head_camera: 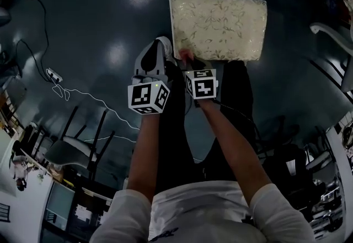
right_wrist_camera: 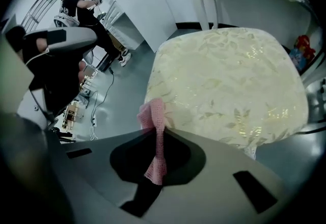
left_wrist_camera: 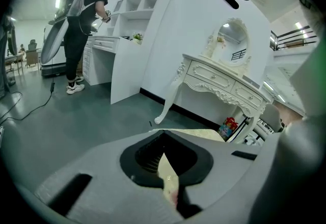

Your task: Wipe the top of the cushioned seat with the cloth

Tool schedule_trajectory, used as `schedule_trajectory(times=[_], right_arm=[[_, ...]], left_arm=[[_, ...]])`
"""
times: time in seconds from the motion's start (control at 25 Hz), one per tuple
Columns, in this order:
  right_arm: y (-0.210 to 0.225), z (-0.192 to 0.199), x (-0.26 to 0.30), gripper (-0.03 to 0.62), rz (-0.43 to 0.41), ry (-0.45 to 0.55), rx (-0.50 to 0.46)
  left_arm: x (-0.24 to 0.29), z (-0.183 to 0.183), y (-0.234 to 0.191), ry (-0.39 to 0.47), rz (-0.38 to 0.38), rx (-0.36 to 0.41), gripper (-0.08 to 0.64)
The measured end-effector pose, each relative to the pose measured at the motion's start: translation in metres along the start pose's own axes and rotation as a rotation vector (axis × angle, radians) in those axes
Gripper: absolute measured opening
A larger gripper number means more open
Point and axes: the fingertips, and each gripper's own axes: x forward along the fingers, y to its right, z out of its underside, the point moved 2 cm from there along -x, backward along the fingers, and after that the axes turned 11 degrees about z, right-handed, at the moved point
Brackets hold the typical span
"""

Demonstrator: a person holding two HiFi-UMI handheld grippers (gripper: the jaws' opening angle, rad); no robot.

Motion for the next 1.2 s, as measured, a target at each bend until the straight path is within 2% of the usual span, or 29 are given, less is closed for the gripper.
schedule_trajectory(times=[0.2,0.4,0.96,1.2], right_arm=[[0.040,0.004,-0.013,0.021,-0.012,0.035,0.041],[0.094,0.004,-0.028,0.021,0.031,0.068,0.108],[0.275,0.021,-0.070,0.021,0.256,0.098,0.326],[0.307,0.020,-0.039,0.021,0.214,0.050,0.289]], left_arm=[[0.024,0.008,0.032,-0.017,0.038,0.000,0.009],[0.054,0.015,0.068,-0.034,0.088,0.013,0.009],[0.124,0.039,0.155,-0.084,0.195,0.037,0.008],[0.138,0.044,0.185,-0.113,0.237,0.058,0.009]])
